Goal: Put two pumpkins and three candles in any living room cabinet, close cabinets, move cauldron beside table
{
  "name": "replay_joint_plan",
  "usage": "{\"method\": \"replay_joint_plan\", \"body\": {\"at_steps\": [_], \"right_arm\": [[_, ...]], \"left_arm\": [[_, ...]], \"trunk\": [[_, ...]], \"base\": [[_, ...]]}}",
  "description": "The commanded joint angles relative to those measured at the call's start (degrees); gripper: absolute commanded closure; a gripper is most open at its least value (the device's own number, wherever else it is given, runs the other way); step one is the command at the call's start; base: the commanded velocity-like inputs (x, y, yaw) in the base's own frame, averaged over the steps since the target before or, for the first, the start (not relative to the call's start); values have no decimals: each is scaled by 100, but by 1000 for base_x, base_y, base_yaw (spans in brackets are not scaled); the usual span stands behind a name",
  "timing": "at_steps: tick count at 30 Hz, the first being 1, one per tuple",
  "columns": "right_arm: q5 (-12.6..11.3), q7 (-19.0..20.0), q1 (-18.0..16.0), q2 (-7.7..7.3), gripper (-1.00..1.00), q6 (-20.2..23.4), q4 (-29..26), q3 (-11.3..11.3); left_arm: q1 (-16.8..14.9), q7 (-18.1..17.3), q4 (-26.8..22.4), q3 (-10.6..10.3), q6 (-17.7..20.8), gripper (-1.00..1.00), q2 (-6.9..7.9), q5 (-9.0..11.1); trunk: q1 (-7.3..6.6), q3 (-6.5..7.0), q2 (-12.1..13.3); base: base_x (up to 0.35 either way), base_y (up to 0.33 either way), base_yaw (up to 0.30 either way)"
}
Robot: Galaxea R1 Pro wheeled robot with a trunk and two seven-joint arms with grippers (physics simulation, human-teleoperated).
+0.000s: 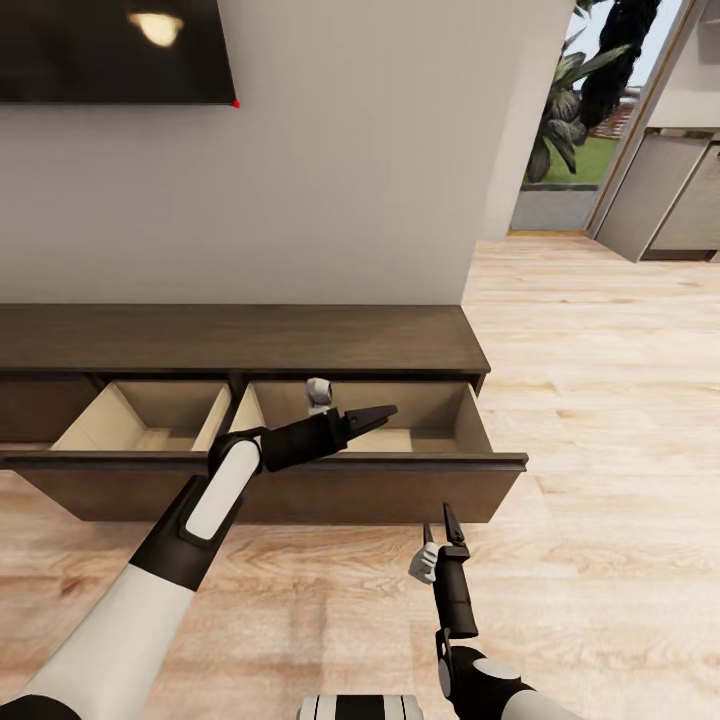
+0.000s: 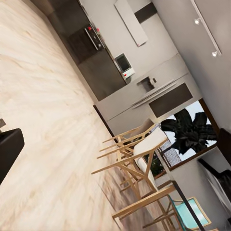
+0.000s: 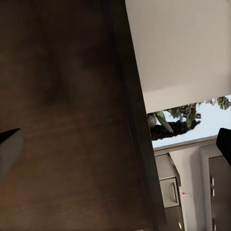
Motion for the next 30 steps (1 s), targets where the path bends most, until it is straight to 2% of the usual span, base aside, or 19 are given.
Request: {"method": "replay_joint_plan", "body": {"at_steps": [1,21,30], "right_arm": [[0,0,0,0,-100,0,0,0],[26,-8,0,-15,-100,0,61,18],[46,1,0,-25,-100,-6,73,23]], "left_arm": [[6,5,-3,0,0,-100,-4,0],[14,9,-7,9,0,-100,3,-8],[14,18,-17,7,0,-100,-9,-8]], "trunk": [[0,0,0],[0,0,0],[-23,199,12]], "base": [[0,0,0],[0,0,0],[0,0,0]]}}
